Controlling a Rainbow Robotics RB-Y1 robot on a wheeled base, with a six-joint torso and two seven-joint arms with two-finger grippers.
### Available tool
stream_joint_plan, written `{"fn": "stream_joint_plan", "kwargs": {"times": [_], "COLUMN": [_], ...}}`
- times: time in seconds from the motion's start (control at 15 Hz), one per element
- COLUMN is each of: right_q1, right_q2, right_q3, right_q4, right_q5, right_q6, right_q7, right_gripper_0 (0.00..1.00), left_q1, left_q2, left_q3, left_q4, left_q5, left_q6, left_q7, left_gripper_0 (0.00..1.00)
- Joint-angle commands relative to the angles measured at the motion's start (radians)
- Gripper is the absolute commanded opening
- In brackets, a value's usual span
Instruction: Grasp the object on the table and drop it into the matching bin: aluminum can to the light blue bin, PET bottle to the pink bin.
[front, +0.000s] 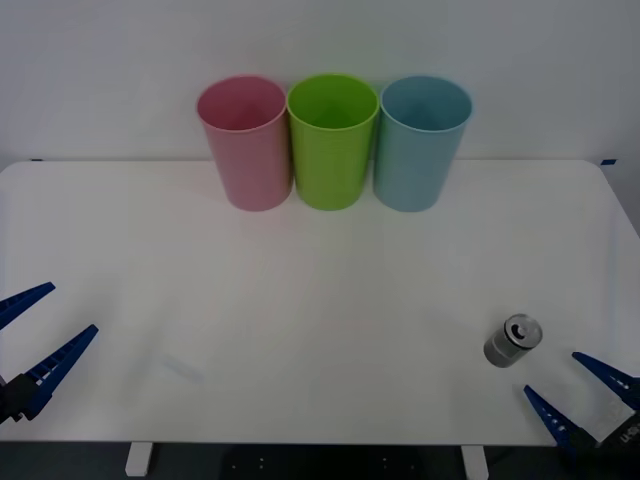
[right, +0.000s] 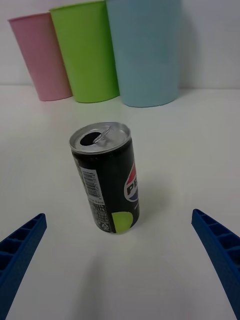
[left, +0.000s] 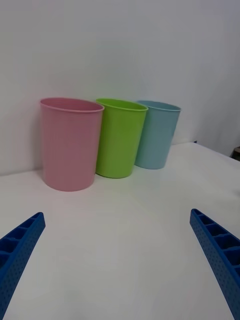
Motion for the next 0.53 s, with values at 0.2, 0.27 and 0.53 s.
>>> {"fn": "stream_joint_plan", "kwargs": {"times": [0.2, 0.27, 0.53], "right_q1": [-0.046, -0.055, -0.089], "right_q2": [0.027, 0.036, 0.061], "right_q3": [0.055, 0.064, 0.090], "right_q4": [0.001, 0.001, 0.001], "right_q5": [0.001, 0.002, 0.010], "right_q6": [0.063, 0.075, 0.122], "right_q7": [0.025, 0.031, 0.045], "right_gripper_0": [1.00, 1.00, 1.00], "left_q1": [0.000, 0.000, 0.000], "left_q2": [0.000, 0.000, 0.000], "left_q3": [0.000, 0.000, 0.000], "left_q4": [0.000, 0.000, 0.000], "left_q5": [0.000, 0.000, 0.000], "left_q6": [0.000, 0.000, 0.000], "left_q7": [0.000, 0.000, 0.000], "left_gripper_0": [1.00, 1.00, 1.00]}}
